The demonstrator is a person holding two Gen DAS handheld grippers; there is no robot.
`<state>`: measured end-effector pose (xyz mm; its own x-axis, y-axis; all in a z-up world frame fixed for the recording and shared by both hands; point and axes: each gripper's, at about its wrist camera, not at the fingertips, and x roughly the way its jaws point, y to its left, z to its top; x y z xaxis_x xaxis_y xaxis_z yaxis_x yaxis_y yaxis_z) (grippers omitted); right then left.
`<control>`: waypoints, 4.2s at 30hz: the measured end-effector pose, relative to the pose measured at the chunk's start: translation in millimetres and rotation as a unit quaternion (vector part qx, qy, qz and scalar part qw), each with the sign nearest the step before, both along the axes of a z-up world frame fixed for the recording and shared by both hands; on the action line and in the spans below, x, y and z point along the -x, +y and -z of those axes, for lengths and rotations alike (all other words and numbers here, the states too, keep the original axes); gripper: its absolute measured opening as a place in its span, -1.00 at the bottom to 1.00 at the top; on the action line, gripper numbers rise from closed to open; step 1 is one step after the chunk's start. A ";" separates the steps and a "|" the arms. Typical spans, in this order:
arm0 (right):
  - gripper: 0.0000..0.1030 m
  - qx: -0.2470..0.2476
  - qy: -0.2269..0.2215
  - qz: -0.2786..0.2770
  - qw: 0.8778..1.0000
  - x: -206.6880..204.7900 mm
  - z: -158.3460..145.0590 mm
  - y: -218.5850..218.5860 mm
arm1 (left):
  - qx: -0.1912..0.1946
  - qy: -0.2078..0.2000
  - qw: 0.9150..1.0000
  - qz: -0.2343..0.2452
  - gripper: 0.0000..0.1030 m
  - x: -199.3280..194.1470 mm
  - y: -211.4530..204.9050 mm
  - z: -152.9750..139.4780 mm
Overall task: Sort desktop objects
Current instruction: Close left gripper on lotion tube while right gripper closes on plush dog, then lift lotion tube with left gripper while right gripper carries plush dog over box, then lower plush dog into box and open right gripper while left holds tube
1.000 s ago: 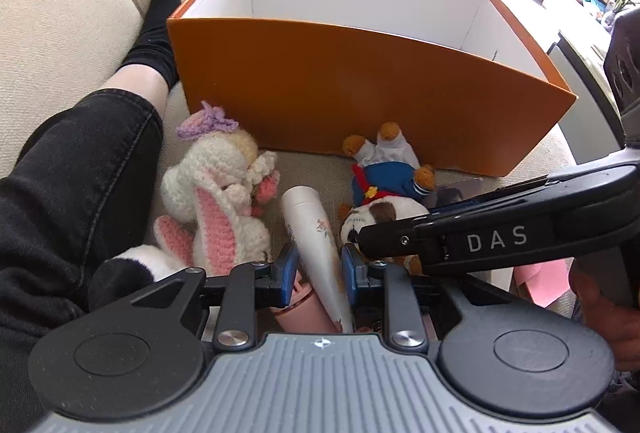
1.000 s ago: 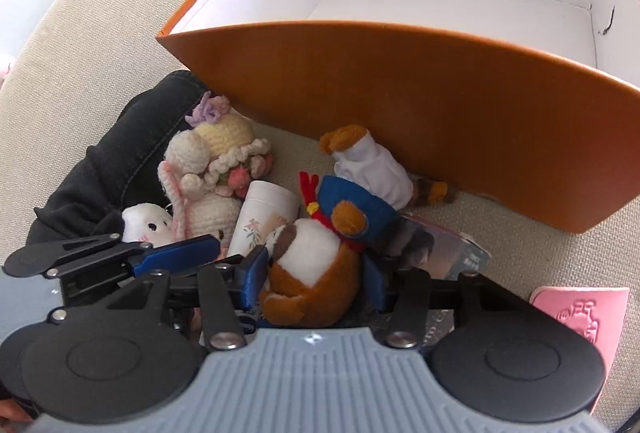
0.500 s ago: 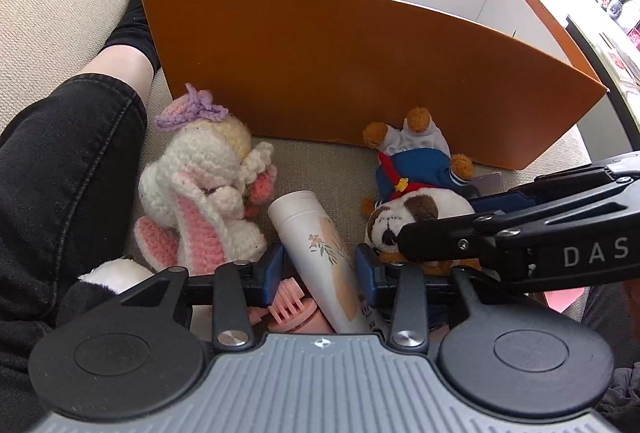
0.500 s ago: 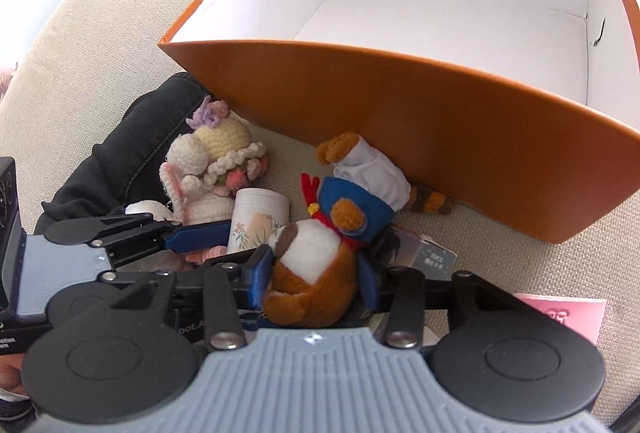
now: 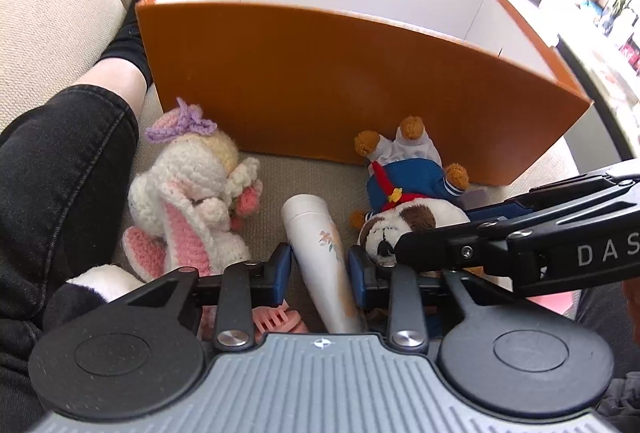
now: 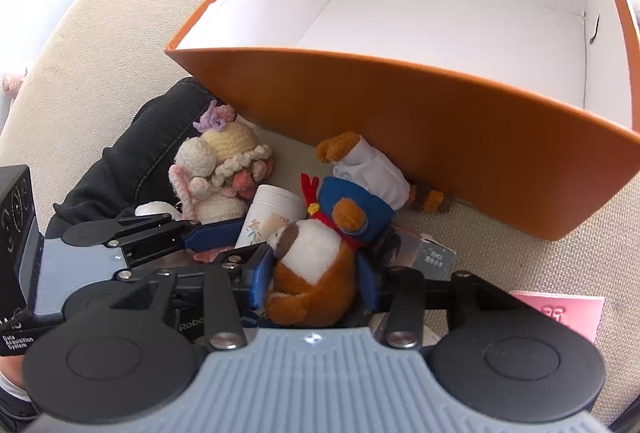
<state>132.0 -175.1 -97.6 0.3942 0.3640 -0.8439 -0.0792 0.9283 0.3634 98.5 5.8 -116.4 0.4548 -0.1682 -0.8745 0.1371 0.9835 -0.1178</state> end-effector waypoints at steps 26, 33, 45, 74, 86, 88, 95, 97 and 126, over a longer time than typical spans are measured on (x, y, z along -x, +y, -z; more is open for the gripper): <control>-0.13 0.004 -0.202 -0.025 0.979 -14.8 -141.8 -10.6 | 0.014 -0.188 0.982 -0.006 -0.43 -26.9 21.8 -158.2; -0.13 0.021 -0.181 0.008 0.983 -86.2 -118.4 -22.6 | 0.001 -0.167 0.986 0.015 -0.43 -83.5 14.5 -140.0; -0.13 0.007 -0.053 0.014 0.998 -136.0 -22.7 -24.5 | -0.007 -0.065 0.997 0.043 -0.47 -138.5 13.5 -63.6; -0.12 0.184 0.112 0.054 0.975 -115.4 -42.8 -36.6 | 0.084 -0.018 0.992 0.089 -0.49 -122.3 -37.0 -44.4; 0.02 0.241 0.164 0.002 0.957 -124.8 -38.3 -22.5 | 0.108 0.017 0.990 0.086 -0.49 -131.6 -42.9 -30.1; 0.02 0.249 0.152 -0.016 0.956 -122.7 -45.2 -22.2 | 0.112 0.021 0.990 0.084 -0.49 -132.5 -44.6 -27.8; 0.01 0.277 0.054 -0.173 0.944 -132.7 -54.1 -11.4 | 0.097 0.016 0.993 0.058 -0.49 -133.8 -34.6 -29.3; 0.01 0.300 0.031 -0.217 0.928 -136.3 -46.9 -3.8 | 0.091 0.011 0.994 0.051 -0.49 -134.7 -29.7 -31.9; -0.50 0.318 -0.019 -0.106 0.942 -168.0 -89.3 -85.1 | 0.073 0.013 0.993 0.093 -0.48 -186.5 -85.9 -46.7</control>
